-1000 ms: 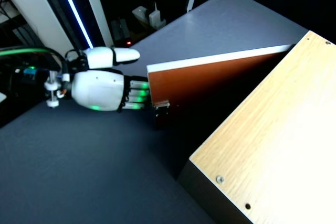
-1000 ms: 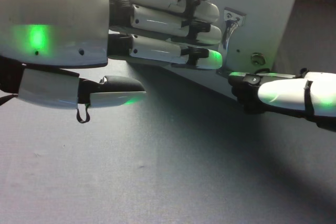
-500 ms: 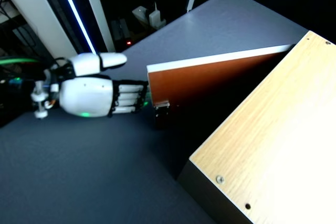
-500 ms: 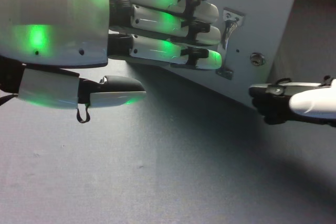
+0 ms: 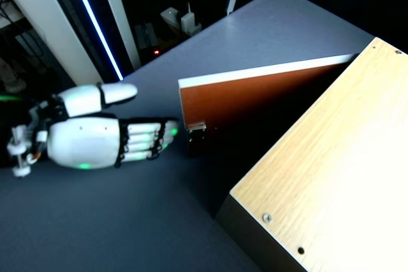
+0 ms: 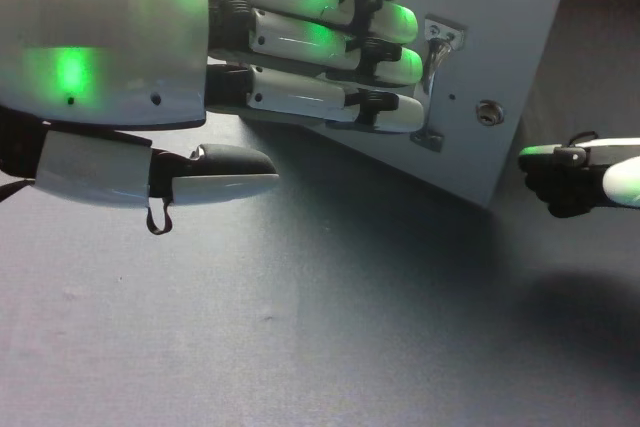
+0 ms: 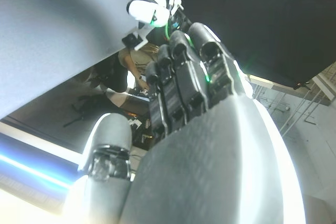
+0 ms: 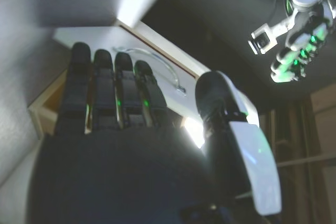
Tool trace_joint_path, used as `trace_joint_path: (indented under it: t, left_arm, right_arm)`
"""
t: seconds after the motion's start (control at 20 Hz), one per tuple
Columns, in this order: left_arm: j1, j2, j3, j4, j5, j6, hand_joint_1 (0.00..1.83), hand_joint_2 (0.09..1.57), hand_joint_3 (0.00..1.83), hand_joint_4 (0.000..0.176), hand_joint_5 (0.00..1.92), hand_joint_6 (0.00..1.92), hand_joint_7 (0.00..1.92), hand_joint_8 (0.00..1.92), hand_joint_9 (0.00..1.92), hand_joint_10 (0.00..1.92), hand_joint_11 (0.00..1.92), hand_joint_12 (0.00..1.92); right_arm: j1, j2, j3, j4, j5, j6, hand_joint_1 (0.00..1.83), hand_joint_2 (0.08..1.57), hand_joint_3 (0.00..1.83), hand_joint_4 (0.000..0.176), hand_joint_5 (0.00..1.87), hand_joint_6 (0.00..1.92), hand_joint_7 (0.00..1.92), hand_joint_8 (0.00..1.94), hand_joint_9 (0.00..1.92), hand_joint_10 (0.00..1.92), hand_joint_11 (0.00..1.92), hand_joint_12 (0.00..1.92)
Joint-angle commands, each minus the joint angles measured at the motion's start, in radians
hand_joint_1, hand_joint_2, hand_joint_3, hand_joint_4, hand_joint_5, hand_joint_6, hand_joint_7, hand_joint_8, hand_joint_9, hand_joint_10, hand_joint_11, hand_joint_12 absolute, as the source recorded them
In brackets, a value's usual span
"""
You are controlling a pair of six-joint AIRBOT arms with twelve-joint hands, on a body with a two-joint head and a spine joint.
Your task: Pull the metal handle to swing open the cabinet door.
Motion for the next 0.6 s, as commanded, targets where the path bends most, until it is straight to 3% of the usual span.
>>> trace_joint_path:
  t: [0.0, 0.55]
  left_arm:
    - [-0.011, 0.007, 0.001, -0.099, -0.025, 0.008, 0.03, 1.57, 0.22, 0.0, 0.35, 0.0, 0.38, 0.0, 0.35, 0.0, 0.0, 0.76]
    - [-0.011, 0.007, 0.001, -0.099, -0.025, 0.008, 0.0, 1.57, 0.22, 0.0, 0.35, 0.0, 0.38, 0.0, 0.35, 0.0, 0.0, 0.75]
  right_arm:
    - [0.005, -0.001, 0.008, 0.05, 0.105, 0.012, 0.0, 1.56, 0.0, 0.0, 0.1, 0.0, 0.12, 0.0, 0.13, 0.0, 0.0, 0.47]
    - [-0.036, -0.033, 0.158, 0.048, 0.105, 0.011, 0.0, 1.57, 0.0, 0.0, 0.09, 0.0, 0.11, 0.0, 0.12, 0.0, 0.0, 0.47]
